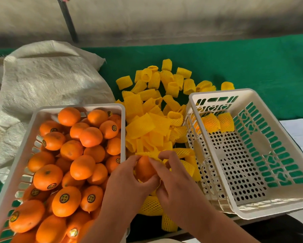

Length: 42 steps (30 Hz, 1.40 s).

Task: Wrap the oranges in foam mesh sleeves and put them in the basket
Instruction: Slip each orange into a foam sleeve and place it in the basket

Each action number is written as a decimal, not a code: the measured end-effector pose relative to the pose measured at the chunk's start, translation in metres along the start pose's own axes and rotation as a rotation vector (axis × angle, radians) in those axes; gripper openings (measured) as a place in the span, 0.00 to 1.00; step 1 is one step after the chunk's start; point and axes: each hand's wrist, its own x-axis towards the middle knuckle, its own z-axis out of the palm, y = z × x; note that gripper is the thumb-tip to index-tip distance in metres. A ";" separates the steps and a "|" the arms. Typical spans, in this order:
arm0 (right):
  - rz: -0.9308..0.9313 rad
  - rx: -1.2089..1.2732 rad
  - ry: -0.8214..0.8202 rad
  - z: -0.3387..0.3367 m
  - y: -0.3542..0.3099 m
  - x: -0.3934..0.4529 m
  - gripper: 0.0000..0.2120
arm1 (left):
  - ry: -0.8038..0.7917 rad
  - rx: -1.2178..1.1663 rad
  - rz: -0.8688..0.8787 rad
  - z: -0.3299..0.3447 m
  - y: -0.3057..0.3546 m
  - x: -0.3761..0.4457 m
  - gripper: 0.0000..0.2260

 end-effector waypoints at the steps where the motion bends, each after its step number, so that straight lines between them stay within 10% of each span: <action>1: -0.016 -0.010 -0.002 0.000 -0.005 0.000 0.29 | 0.073 0.052 0.017 0.002 0.000 -0.001 0.19; 12: 0.062 0.347 0.230 -0.004 -0.011 -0.005 0.29 | 0.293 -0.026 0.046 -0.004 -0.016 0.001 0.34; 18: 0.409 0.598 0.012 -0.006 -0.012 0.020 0.58 | 0.279 -0.012 0.124 -0.003 -0.009 -0.001 0.30; 30: 0.532 0.604 0.260 0.013 -0.022 0.031 0.43 | 0.313 0.049 0.113 0.008 -0.001 -0.009 0.34; 38: 0.514 0.525 0.260 0.001 -0.011 0.029 0.45 | 0.266 -0.110 0.311 -0.005 0.000 -0.023 0.12; 40: 0.488 0.486 0.237 -0.007 -0.004 0.027 0.46 | 0.274 -0.256 0.207 -0.013 0.004 -0.020 0.12; 42: 0.429 0.419 0.179 -0.012 0.002 0.026 0.46 | 0.073 -0.529 -0.185 -0.017 0.017 -0.001 0.35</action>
